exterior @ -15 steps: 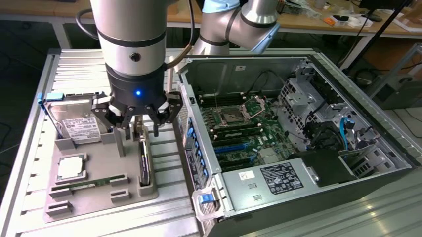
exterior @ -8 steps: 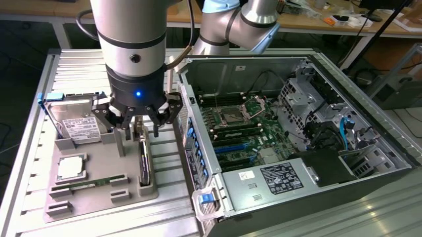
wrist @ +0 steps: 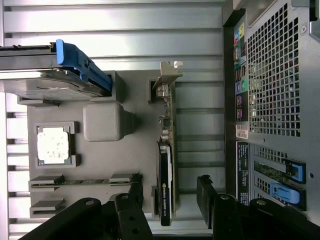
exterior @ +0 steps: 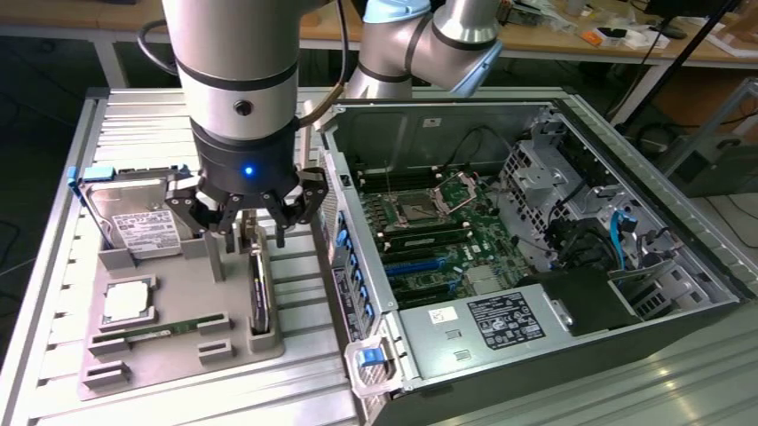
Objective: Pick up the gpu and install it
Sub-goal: 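Pick up the gpu and move the gpu toward the slot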
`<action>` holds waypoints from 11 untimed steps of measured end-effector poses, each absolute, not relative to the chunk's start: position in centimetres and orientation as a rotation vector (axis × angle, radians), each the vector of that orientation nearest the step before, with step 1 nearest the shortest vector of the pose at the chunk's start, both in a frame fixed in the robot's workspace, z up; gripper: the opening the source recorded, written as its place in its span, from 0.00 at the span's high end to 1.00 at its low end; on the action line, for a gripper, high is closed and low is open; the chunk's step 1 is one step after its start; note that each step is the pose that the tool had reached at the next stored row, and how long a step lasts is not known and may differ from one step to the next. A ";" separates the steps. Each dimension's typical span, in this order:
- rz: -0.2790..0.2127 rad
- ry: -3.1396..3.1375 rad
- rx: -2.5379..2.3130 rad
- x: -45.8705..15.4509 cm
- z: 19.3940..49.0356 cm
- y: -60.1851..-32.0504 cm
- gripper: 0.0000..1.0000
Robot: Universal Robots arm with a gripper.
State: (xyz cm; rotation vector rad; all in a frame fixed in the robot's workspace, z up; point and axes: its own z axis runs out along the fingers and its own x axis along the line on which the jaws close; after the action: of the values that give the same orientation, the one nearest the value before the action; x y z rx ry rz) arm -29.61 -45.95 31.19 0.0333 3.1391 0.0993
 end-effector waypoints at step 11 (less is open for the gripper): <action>0.099 3.139 0.033 -29.6 31.0 -46.0 0.44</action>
State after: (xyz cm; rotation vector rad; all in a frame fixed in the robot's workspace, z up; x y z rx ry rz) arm -29.61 -45.96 31.03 0.0334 3.1390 0.0993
